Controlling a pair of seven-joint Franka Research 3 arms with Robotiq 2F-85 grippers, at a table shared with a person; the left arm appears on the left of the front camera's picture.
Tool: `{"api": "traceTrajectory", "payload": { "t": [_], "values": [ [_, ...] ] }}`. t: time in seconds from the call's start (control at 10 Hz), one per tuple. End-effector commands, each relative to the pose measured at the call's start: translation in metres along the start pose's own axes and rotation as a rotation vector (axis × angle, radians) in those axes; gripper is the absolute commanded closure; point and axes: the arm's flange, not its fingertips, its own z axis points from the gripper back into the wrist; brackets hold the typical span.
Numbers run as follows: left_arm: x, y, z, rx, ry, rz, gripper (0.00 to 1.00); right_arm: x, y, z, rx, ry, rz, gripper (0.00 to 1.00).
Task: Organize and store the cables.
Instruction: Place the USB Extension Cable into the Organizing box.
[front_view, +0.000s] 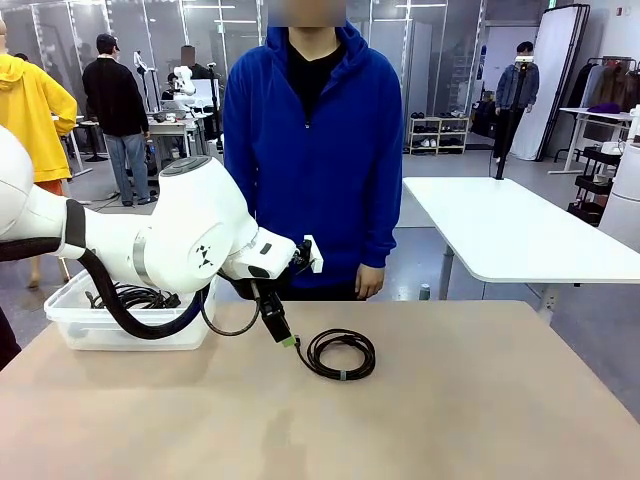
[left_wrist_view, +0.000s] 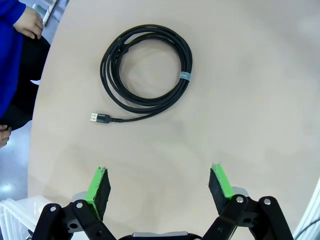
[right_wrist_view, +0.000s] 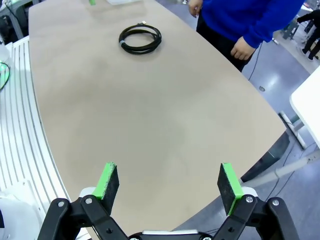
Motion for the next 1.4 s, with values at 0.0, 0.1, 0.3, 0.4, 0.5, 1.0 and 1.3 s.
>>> {"api": "traceTrajectory", "payload": {
  "t": [0.0,0.1,0.3,0.4,0.5,1.0,1.3],
  "values": [
    [0.000,0.001,0.001,0.001,0.001,0.001,0.00,0.002,-0.001,0.001,-0.016,-0.001,-0.003,0.00],
    [0.000,0.001,0.001,0.001,0.001,0.001,0.00,0.002,-0.001,0.001,-0.016,-0.001,-0.003,0.00],
    [0.000,0.000,0.000,0.000,0.000,0.001,0.00,0.002,-0.001,0.001,-0.016,-0.001,-0.003,0.00],
    [0.019,-0.002,-0.010,-0.010,0.001,-0.055,0.00,0.002,-0.001,0.001,-0.016,-0.001,-0.003,0.00],
    [0.039,0.002,-0.019,0.004,0.080,-0.092,0.00,0.002,-0.001,0.001,-0.016,-0.001,-0.003,0.00],
    [0.086,-0.016,-0.052,0.057,0.147,-0.135,0.00,0.002,-0.001,0.001,-0.016,-0.001,-0.003,0.00],
    [0.112,-0.023,-0.066,0.030,0.181,-0.199,0.00,0.002,-0.001,0.001,-0.016,-0.001,-0.003,0.00]
  ]
}}
